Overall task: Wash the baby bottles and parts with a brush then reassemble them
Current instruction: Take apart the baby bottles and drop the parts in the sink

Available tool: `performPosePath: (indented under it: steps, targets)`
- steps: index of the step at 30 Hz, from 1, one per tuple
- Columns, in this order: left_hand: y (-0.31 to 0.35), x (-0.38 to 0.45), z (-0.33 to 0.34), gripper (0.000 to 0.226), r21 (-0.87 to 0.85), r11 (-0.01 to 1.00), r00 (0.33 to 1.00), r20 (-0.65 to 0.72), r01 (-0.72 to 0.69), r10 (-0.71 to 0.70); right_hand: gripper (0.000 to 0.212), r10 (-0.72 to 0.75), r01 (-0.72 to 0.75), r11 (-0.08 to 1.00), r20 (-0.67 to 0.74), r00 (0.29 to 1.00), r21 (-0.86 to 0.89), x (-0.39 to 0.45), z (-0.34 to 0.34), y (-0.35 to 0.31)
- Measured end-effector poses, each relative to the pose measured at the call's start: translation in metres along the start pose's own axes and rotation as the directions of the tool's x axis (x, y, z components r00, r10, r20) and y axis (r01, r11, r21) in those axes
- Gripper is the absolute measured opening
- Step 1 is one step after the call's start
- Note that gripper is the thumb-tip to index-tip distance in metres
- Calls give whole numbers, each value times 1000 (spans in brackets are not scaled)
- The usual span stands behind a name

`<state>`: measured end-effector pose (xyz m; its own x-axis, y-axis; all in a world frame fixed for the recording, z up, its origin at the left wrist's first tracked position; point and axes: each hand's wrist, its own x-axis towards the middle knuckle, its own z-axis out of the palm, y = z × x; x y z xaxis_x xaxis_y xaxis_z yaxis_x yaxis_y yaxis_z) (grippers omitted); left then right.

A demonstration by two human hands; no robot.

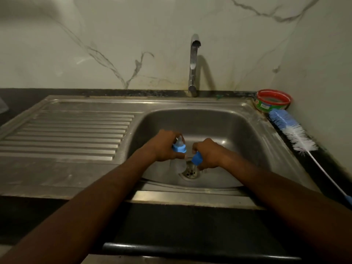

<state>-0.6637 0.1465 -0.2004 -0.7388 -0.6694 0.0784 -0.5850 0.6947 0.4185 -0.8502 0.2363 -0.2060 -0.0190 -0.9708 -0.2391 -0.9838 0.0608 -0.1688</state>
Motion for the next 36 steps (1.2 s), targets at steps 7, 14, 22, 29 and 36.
performPosePath:
  steps: [7,14,22,29,36]
  targets:
    - [-9,-1,-4,48,47,998,998,-38,47,-45,65,5,-1,1000,117,993,-29,3,1,3]
    - [-9,4,-2,56,34,999,999,-45,-3,4,59,-4,-1,998,71,997,70,3,-12,14]
    - [1,11,-7,39,-91,960,943,-230,-267,240,68,-159,185,908,-99,982,376,-4,-24,5]
    - [10,7,-13,33,74,945,934,-148,-318,326,21,-113,157,816,-114,987,557,-2,-29,5]
    - [24,1,-15,46,453,865,879,-294,-216,374,18,-100,181,834,-179,979,521,-12,-31,-19]
